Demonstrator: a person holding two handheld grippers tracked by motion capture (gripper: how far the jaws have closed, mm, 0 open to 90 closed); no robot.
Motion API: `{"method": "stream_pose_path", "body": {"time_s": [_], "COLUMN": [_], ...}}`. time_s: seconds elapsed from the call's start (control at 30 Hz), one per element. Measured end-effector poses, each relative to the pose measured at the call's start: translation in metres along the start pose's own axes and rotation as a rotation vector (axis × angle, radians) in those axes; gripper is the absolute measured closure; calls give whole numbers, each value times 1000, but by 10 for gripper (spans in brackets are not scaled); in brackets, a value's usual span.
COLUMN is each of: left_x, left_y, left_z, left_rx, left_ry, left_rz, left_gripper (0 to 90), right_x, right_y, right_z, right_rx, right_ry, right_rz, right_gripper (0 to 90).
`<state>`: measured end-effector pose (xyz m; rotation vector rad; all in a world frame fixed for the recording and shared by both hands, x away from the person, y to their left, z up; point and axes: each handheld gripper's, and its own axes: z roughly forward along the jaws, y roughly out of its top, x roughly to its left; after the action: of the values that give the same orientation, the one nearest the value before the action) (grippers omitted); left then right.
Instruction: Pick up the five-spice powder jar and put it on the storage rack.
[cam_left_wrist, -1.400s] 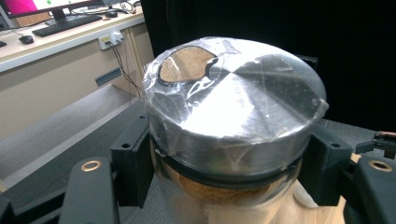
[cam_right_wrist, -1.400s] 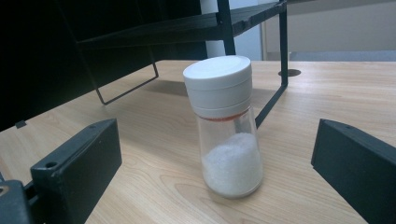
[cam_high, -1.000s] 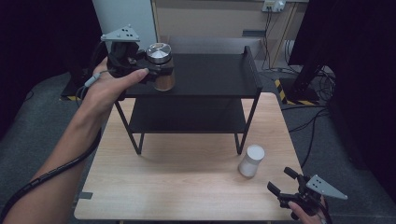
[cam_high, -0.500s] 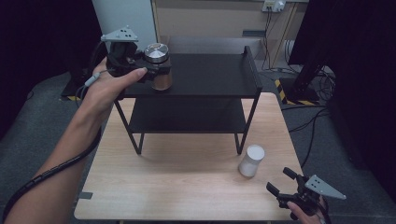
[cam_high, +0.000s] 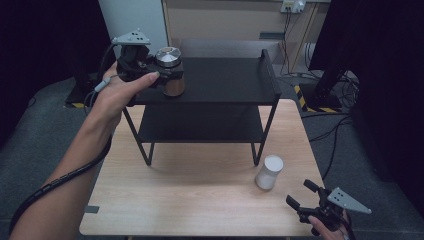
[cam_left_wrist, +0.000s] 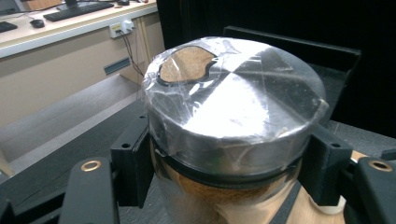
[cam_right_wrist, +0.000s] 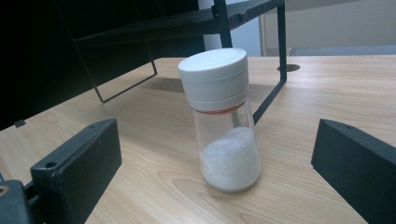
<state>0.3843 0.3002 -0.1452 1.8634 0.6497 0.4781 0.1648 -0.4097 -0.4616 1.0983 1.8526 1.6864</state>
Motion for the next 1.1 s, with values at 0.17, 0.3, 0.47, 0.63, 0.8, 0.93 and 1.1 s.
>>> {"method": "stream_pose_path", "body": {"time_s": [0.17,0.3,0.47,0.63,0.8,0.93,1.1], "left_x": [2,5,7,7,7,6,-1], "left_y": [-3,-3,-3,-2,-2,-2,1], "left_z": [3,3,4,4,4,4,-3], "left_rx": [0,4,5,8,9,9,14], "left_ry": [-1,-4,-10,-12,-12,-6,14], "left_rz": [-20,-29,-34,-34,-36,-25,-26], "left_gripper": [297,296,296,296,295,271,96], "right_x": [-1,-1,-1,-1,-1,-1,-1], "right_y": [0,0,-1,-1,-1,0,0], "right_z": [0,0,0,0,0,0,-1], "right_rx": [-2,0,0,-2,-2,-7,-15], "right_ry": [-2,1,-1,-1,1,1,6], "right_rz": [1,3,4,7,6,5,9], "right_gripper": [21,21,21,21,21,21,21]}}
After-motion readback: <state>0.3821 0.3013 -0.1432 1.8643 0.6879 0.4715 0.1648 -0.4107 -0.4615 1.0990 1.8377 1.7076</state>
